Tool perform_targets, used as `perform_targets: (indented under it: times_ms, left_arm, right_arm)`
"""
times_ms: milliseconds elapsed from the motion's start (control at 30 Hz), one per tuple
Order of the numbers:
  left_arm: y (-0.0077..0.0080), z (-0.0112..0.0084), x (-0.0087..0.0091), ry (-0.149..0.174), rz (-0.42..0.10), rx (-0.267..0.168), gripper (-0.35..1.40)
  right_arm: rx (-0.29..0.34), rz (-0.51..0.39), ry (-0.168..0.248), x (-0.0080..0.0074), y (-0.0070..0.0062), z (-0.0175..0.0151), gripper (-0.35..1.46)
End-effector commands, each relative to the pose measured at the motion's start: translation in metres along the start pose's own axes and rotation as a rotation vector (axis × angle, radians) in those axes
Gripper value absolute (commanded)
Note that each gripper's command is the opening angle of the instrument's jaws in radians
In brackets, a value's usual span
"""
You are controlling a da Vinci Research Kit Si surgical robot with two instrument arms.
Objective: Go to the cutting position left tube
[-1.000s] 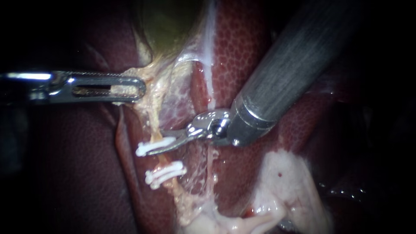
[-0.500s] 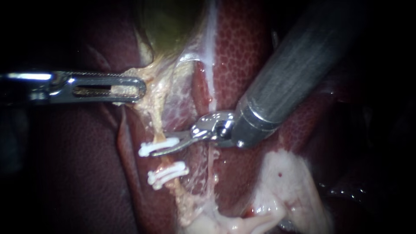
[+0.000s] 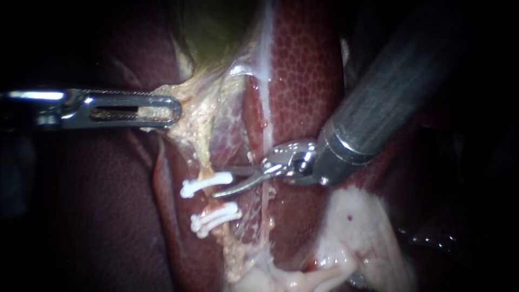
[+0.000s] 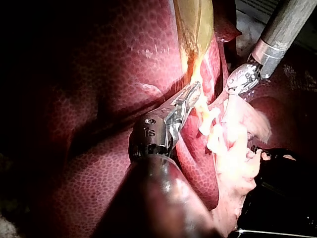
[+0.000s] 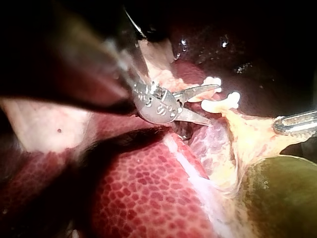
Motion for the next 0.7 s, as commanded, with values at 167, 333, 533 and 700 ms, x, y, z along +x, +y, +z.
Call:
perform_targets:
  times_ms: [167,333,533,700]
  left_arm:
    - [0.0000,0.0000,0.0000,0.000,0.000,0.000,-0.35]
    - [0.0000,0.0000,0.0000,0.000,0.000,0.000,-0.35]
    - [0.0000,0.0000,0.0000,0.000,0.000,0.000,-0.35]
    - [0.0000,0.0000,0.0000,0.000,0.000,0.000,-0.35]
  right_arm:
    - [-0.002,-0.002,0.000,-0.0004,-0.0001,0.0003,1.31]
    - [-0.006,-0.005,0.000,-0.0008,0.0000,0.0011,1.33]
    - [-0.011,-0.010,0.000,-0.0014,0.0002,0.0024,1.35]
    - [-0.001,-0.008,-0.005,-0.0017,0.0001,0.0034,1.35]
